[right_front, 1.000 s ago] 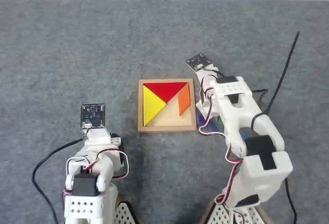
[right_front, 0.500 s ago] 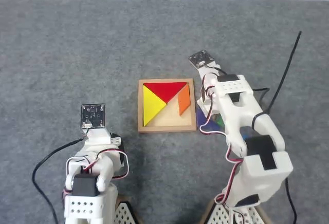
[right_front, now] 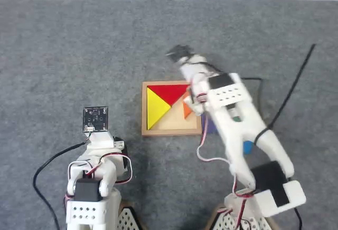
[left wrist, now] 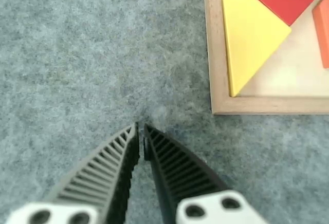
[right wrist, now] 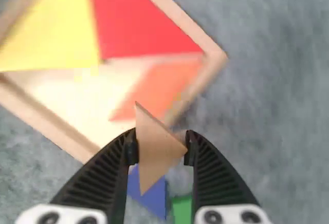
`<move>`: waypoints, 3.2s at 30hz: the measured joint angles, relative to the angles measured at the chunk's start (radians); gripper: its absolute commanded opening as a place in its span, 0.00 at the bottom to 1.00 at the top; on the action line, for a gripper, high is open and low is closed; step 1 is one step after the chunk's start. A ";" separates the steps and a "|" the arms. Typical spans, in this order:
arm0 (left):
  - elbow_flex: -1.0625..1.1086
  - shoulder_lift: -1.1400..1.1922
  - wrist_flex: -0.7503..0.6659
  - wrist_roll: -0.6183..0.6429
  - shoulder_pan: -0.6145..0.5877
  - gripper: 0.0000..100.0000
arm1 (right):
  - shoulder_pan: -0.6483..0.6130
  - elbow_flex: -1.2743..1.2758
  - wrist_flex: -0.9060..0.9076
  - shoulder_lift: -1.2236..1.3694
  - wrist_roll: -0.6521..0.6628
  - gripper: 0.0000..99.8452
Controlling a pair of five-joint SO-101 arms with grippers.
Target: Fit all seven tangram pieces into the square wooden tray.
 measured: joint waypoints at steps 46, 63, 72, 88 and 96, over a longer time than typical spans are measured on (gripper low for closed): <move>0.000 0.000 0.000 0.000 0.000 0.01 | -0.199 -0.649 0.431 0.525 1.283 0.09; 0.000 0.000 0.000 0.000 0.000 0.01 | -0.199 -0.649 0.500 0.525 1.355 0.09; 0.000 0.000 0.000 0.000 0.000 0.01 | -0.245 -0.649 0.523 0.525 1.471 0.09; 0.000 0.000 0.000 0.000 0.000 0.01 | -0.210 -0.649 0.463 0.525 1.511 0.16; 0.000 0.000 0.000 0.000 0.000 0.01 | -0.209 -0.660 0.433 0.525 1.422 0.02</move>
